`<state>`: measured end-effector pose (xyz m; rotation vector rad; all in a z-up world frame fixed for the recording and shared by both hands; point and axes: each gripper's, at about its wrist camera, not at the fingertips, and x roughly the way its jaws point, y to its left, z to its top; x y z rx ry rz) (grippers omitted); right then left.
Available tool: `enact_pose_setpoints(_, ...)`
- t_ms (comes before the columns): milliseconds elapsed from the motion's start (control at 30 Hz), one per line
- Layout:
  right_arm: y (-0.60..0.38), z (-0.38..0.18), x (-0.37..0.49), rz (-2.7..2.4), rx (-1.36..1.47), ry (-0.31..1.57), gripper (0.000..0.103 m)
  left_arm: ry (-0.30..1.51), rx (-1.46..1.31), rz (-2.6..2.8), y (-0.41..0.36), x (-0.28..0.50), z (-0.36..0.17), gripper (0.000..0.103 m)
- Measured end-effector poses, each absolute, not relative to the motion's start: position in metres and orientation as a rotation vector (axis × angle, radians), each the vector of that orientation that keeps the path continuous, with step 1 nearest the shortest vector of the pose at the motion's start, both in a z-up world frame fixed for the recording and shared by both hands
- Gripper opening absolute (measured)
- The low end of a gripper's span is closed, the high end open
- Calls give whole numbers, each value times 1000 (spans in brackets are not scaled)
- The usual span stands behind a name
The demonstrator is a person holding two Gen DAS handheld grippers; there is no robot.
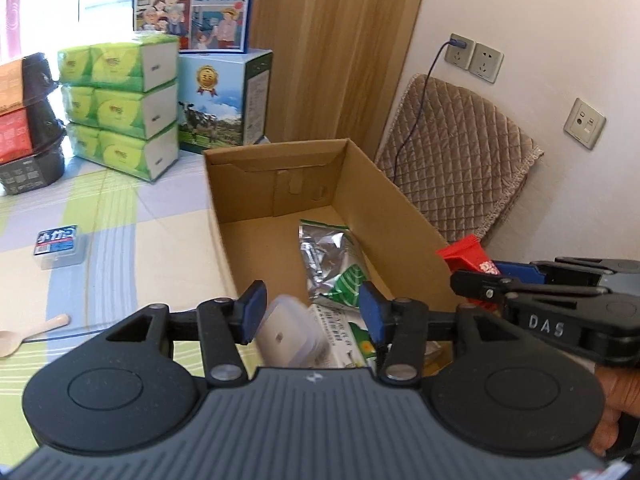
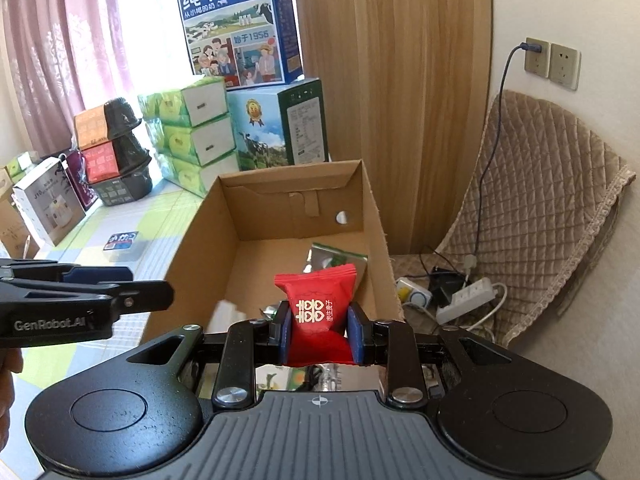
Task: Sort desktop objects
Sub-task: 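Open both tools to drop the night light and red packet into the box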
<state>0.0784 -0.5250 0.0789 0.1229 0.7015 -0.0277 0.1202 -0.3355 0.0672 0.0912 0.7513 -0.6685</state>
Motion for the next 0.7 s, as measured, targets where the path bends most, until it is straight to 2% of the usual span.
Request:
enact_pose_setpoints(200, -519, 79, 90, -1, 168, 698, 26, 744, 69, -624, -312, 122, 72, 46)
enact_pose_setpoints(233, -520, 78, 94, 8, 190, 701, 28, 744, 70, -619, -308, 123, 72, 46)
enact_pose_setpoints(333, -523, 78, 98, 10, 247, 694, 58, 744, 75, -600, -298, 124, 72, 48)
enact_pose_setpoints(367, -523, 78, 97, 3, 249, 686, 61, 746, 74, -593, -294, 125, 71, 50)
enact_pose_setpoints(567, -523, 83, 84, -4, 259, 685, 62, 755, 64, -556, -272, 123, 68, 59)
enact_pose_setpoints(700, -517, 88, 68, 1, 262, 678, 66, 761, 70, -542, -260, 116, 67, 60)
